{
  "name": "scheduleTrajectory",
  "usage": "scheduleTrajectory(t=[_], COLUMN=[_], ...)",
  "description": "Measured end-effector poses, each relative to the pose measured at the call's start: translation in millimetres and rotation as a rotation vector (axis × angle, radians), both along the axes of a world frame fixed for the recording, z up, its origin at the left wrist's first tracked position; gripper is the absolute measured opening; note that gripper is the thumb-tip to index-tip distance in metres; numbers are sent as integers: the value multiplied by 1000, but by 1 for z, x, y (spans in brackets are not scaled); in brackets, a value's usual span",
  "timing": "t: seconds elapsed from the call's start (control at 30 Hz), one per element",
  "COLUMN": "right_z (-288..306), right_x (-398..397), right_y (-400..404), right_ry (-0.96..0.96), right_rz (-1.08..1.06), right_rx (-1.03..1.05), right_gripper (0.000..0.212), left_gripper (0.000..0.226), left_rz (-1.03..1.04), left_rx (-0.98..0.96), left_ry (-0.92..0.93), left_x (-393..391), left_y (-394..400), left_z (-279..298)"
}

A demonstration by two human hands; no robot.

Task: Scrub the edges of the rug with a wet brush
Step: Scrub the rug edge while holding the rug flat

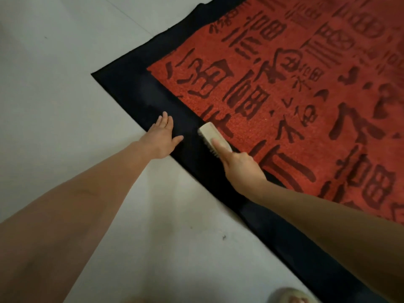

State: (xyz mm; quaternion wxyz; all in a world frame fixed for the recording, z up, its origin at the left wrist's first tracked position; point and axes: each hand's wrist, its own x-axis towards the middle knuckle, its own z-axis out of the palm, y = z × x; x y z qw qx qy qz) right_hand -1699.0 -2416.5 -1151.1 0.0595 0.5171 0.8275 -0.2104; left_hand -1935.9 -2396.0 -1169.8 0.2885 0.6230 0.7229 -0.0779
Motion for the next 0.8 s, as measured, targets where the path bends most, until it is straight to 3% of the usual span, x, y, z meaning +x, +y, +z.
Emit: scheduleTrajectory(t=[0.1,0.13,0.23,0.33,0.47,0.53,0.63,0.67,0.73,0.8], right_z=[21,29,49,46,14,1,20,24,27,29], right_x=[-2,3,28,57,67,58,58,61,64,58], right_y=[-36,-31,3,19,8,-27,-46,-35,-9,-26], right_ry=[-12,-24,-4,-38,-62,-69,-101,-150,-190,-131], right_rz=[382,444,327,191,-91,83,528,560,386,250], right_rx=[-269,-266,-105,-47,6,71,-168,-122,-40,-128], right_gripper=[60,56,51,45,61,77,75,75,77,73], left_gripper=[81,81,76,69,59,57,56,54,53,52], left_rz=[7,31,65,-98,-198,-211,-233,-226,-181,-142], left_rx=[-35,-40,8,59,34,60,34,37,49,24], left_ry=[20,16,-59,-179,-292,-284,-270,-276,-288,-289], left_x=[2,6,22,49,71,67,66,66,68,70], left_y=[0,0,1,-6,-16,-17,-19,-18,-15,-11], left_z=[-1,2,11,13,-2,-5,-3,-2,0,3])
